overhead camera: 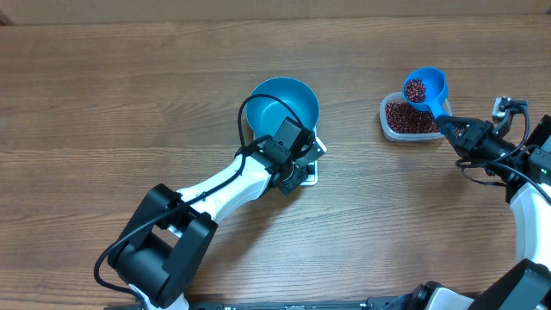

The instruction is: Scoop item into bowl and weigh 150g on scale

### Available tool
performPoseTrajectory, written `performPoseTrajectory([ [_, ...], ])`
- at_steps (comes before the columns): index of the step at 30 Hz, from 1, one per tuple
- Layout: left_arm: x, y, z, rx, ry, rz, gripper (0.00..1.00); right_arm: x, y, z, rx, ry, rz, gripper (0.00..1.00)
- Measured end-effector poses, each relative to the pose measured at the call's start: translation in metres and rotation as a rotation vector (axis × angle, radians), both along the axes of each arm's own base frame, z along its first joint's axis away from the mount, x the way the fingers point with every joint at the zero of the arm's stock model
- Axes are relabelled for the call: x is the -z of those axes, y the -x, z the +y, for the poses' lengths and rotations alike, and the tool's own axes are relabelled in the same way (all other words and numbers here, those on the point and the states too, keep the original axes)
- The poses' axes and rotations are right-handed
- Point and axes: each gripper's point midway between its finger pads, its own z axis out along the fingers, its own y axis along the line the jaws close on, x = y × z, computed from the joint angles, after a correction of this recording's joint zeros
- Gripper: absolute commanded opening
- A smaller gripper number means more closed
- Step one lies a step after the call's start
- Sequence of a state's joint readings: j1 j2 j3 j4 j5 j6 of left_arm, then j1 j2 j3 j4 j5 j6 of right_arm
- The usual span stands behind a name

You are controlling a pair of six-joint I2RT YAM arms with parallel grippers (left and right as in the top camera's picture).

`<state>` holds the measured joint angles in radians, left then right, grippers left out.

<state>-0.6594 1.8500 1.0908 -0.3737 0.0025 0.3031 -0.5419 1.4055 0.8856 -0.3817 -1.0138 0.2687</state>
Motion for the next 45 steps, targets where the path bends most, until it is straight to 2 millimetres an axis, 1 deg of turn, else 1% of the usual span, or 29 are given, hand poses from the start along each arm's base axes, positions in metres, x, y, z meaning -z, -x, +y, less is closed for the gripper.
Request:
performPoseTrajectory([
  [14,-0.002,0.001,0.001,0.000,-0.005,0.006,0.04,0.000,0.000,0.000,0.000,0.000,0.000,0.04],
  [18,-0.013,-0.001,-0.001,0.000,0.011,-0.015,0.04,0.000,0.000,0.000,0.000,0.000,0.000,0.04],
  [24,-0.041,-0.005,-0.003,0.000,0.054,-0.070,0.04,0.000,0.000,0.000,0.000,0.000,-0.001,0.04],
  [28,-0.056,-0.006,-0.004,0.000,0.076,-0.099,0.04,0.000,0.000,0.000,0.000,0.000,0.000,0.04],
  [30,-0.059,-0.004,-0.003,0.000,0.075,-0.098,0.04,0.000,0.000,0.000,0.000,0.000,-0.001,0.04],
  [39,-0.054,0.008,0.004,0.006,0.048,-0.045,0.04,0.000,0.000,0.000,0.000,0.001,-0.001,0.04],
  [42,-0.062,0.011,0.004,0.011,0.063,-0.048,0.04,0.000,0.000,0.000,0.000,0.000,-0.001,0.04],
  [45,-0.079,0.013,0.004,0.014,0.086,-0.071,0.04,0.000,0.000,0.000,0.000,0.000,0.000,0.04],
])
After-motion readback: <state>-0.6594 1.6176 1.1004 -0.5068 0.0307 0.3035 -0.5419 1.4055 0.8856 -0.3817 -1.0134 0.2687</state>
